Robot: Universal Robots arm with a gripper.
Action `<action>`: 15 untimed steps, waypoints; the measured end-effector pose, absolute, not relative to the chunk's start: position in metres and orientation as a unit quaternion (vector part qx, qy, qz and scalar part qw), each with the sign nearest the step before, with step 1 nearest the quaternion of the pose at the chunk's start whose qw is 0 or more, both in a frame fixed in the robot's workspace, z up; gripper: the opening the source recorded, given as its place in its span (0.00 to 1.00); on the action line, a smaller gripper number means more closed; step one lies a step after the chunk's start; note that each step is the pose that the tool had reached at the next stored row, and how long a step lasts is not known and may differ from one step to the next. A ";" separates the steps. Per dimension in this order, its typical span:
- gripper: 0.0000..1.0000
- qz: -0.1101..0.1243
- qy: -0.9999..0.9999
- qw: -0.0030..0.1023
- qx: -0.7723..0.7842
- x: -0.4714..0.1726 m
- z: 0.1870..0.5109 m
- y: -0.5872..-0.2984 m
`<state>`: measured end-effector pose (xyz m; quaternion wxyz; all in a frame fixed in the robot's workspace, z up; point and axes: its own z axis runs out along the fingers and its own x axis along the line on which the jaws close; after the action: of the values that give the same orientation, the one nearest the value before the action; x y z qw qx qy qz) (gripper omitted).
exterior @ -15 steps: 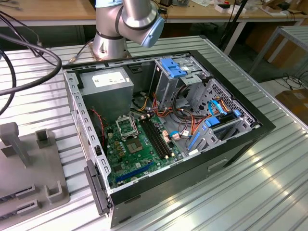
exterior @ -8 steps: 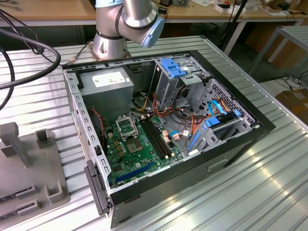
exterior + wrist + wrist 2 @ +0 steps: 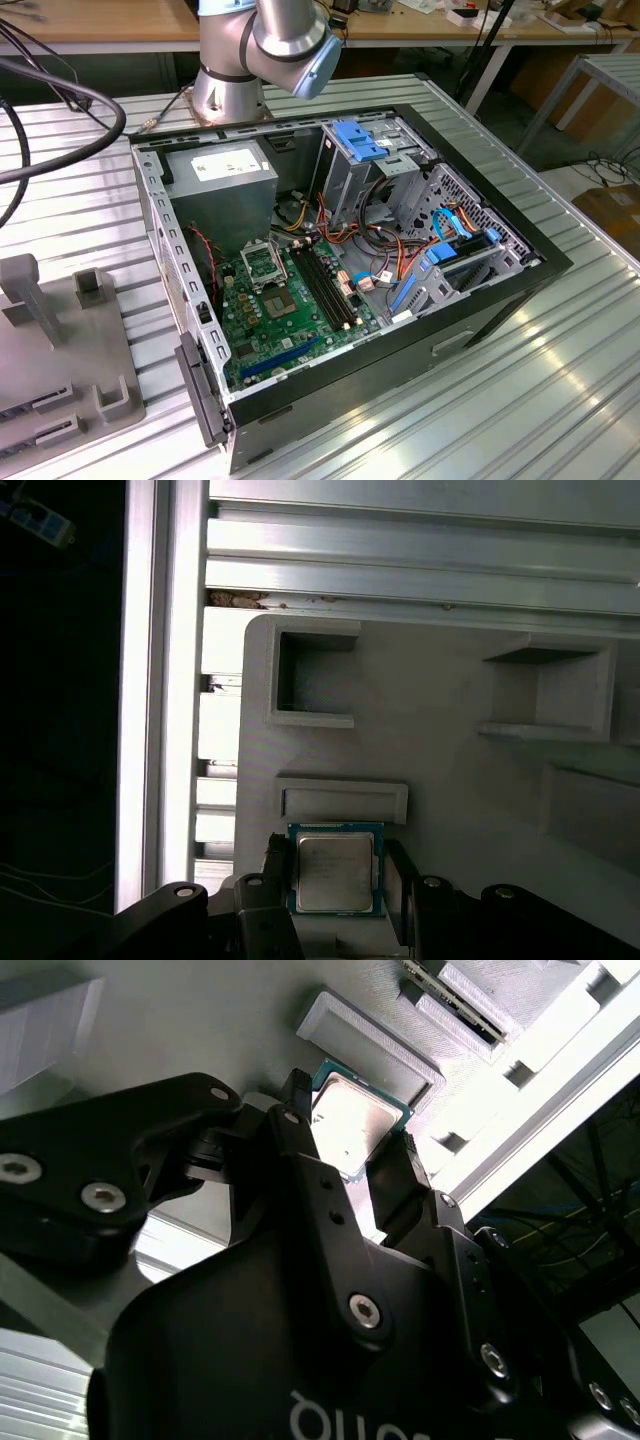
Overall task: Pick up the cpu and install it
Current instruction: 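Pick up the cpu and move it towards the insertion slot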
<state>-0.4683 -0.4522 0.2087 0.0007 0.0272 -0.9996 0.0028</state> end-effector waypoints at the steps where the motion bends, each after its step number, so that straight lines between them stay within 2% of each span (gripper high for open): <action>1: 0.47 0.003 -1.000 0.001 0.027 -0.468 0.210 -0.452; 15: 0.47 0.003 -1.000 0.001 0.022 -0.467 0.215 -0.452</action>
<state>-0.4674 -0.4523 0.2153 0.0008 0.0224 -0.9997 0.0027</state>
